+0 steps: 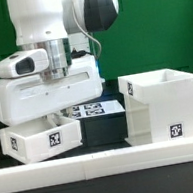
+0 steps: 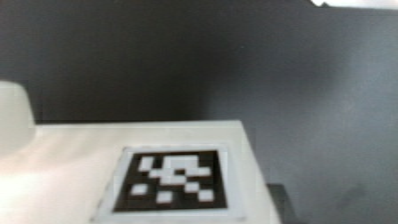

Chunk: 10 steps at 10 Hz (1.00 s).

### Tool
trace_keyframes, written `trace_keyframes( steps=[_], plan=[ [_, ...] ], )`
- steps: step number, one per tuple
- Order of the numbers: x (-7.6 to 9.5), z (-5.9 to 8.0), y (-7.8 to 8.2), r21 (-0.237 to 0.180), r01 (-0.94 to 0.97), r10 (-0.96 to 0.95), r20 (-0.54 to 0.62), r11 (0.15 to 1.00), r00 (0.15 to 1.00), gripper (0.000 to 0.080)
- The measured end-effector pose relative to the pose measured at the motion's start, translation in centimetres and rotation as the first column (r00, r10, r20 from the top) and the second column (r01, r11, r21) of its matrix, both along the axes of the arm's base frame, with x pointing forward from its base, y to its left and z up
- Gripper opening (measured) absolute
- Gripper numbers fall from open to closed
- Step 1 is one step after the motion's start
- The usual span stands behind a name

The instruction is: Assemble drawer

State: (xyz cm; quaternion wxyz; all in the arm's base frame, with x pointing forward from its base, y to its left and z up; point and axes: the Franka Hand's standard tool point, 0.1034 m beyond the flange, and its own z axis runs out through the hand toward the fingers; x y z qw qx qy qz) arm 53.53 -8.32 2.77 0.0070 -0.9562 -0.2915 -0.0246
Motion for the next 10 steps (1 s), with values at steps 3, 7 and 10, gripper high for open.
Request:
trace_keyframes(
  steps=[3,7,10],
  plan=[
    [-0.2,-0.4,0.9,-0.039,-0.372,0.372,-0.016,0.927,0.928,0.0041],
    [-0.5,-0.5,0.9,-0.052,-0.582,0.581,-0.035,0.811,0.813,0.0041],
    [-0.8,-0.8,0.9,-0.055,-0.753,0.751,-0.054,0.656,0.658,0.0041]
  ],
)
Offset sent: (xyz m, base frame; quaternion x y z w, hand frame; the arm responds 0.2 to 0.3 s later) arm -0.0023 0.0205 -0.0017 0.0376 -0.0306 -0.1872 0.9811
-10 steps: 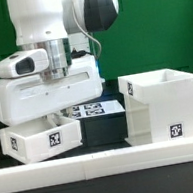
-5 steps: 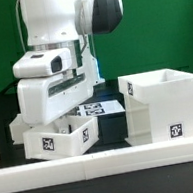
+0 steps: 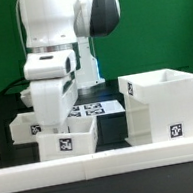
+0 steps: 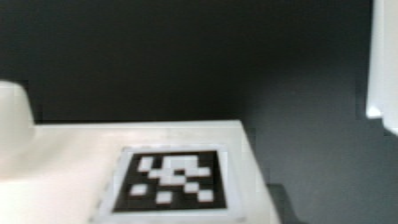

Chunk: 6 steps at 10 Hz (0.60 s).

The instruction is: Assemble drawer

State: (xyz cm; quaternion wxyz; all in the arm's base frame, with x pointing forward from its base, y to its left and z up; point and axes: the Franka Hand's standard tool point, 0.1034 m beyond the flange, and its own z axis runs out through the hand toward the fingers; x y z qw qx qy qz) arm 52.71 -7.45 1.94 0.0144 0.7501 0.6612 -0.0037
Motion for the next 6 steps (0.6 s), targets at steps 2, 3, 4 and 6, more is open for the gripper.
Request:
trace_keyframes(
  steps=[2,3,4,6],
  plan=[
    [0.1,0.0,0.6,-0.011,-0.086,0.086,-0.005,0.996,0.996,0.0041],
    [0.2,0.0,1.0,-0.009,-0.095,0.095,-0.005,0.995,0.995,0.0041],
    [0.2,-0.1,1.6,-0.007,-0.091,0.091,-0.007,0.996,0.996,0.0041],
    [0.2,-0.4,3.3,0.0,-0.114,0.114,-0.016,0.993,0.993,0.0041]
  ],
)
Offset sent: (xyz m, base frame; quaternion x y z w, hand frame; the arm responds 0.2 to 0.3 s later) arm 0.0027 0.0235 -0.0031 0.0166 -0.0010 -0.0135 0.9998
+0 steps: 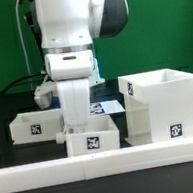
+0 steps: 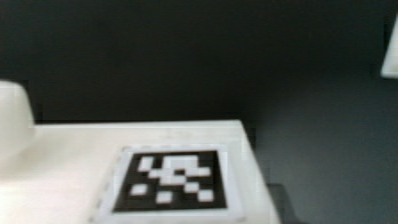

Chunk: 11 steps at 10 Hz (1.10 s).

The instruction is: Assemble drawer

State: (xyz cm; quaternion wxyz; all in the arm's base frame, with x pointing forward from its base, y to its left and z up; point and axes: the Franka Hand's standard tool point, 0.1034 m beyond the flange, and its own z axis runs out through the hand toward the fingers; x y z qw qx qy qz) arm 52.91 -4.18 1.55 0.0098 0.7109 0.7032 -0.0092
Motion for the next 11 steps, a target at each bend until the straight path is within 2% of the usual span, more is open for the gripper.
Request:
trace_keyframes(
  steps=[2,6,7,11],
  plan=[
    [0.3,-0.1,0.7,0.002,-0.013,0.013,-0.012,1.0,1.0,0.0041],
    [0.3,-0.3,0.5,0.003,-0.009,0.009,0.005,1.0,1.0,0.0041],
    [0.3,-0.6,0.8,0.005,-0.015,0.015,-0.009,1.0,1.0,0.0041],
    [1.8,0.0,2.2,0.014,-0.035,0.035,-0.019,0.999,0.999,0.0041]
  ],
)
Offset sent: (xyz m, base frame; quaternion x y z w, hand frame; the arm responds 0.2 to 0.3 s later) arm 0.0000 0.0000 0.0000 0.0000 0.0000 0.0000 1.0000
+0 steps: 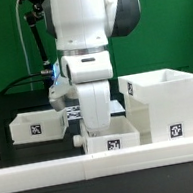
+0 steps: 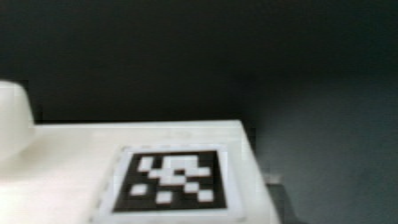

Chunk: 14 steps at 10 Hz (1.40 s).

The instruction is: Assemble drawer

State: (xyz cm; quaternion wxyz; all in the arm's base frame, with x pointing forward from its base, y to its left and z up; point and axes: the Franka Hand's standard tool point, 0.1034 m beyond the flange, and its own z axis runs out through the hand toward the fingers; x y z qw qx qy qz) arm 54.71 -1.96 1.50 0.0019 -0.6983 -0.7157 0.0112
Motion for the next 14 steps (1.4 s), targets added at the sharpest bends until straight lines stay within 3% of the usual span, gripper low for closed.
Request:
trace_keyframes(
  steps=[5,10,14],
  plan=[
    [-0.2,-0.3,0.5,0.006,-0.005,0.005,0.022,1.0,1.0,0.0041],
    [0.0,-0.3,2.0,-0.003,-0.051,0.051,0.028,0.999,0.998,0.0041],
    [-0.1,-0.4,1.8,-0.002,-0.034,0.034,0.039,0.999,0.999,0.0041]
  ],
)
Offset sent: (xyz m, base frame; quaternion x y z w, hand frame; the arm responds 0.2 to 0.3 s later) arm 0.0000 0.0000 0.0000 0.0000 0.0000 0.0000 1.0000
